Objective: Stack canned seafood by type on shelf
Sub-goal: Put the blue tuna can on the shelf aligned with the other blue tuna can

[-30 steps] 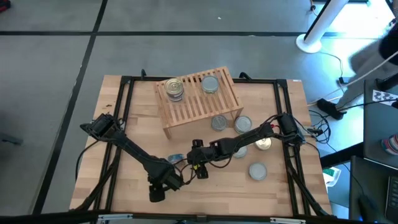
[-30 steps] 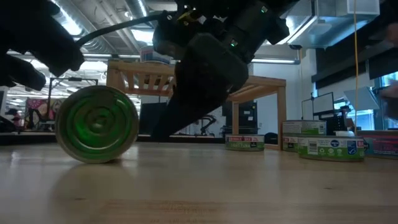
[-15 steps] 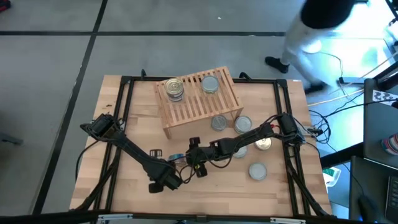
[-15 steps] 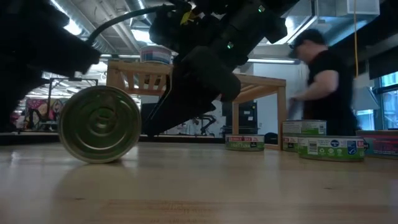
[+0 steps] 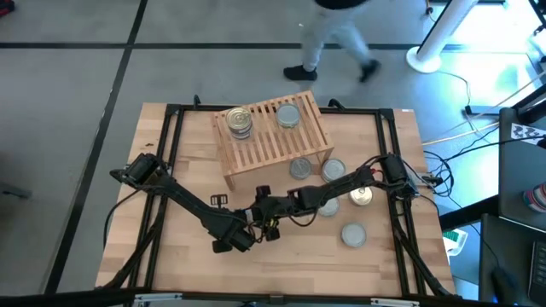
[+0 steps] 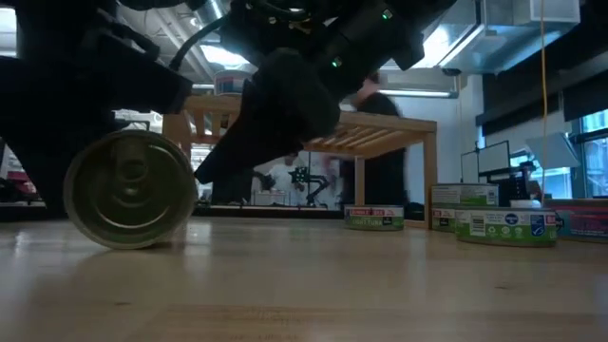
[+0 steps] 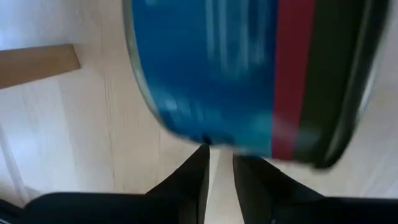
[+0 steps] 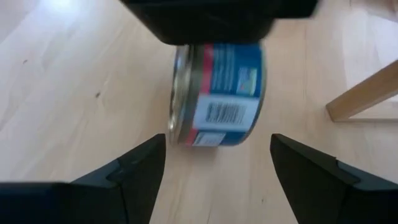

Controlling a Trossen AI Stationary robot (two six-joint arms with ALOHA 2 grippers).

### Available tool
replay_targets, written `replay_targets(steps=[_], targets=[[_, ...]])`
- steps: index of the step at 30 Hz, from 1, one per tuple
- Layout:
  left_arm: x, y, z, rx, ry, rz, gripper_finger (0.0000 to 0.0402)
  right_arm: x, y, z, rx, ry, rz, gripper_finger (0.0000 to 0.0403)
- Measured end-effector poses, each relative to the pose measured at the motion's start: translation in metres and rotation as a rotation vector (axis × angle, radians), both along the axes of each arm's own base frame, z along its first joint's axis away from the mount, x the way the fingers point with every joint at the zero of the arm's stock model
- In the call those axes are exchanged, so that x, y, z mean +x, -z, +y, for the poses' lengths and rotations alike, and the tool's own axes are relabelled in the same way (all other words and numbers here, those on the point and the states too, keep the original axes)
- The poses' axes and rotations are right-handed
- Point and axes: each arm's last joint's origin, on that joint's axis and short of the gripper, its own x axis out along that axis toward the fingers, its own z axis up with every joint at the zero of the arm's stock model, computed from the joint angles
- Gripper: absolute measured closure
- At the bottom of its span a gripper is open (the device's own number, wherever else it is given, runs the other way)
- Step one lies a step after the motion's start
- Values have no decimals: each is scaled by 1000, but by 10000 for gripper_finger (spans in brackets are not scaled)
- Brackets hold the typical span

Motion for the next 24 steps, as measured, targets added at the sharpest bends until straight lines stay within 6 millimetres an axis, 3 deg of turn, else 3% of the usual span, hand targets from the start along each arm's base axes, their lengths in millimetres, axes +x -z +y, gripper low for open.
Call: replay_targets(steps=[24], targets=[[7,1,-1,1,25,-76,391,2,1,-8,-44,-2,0,114]])
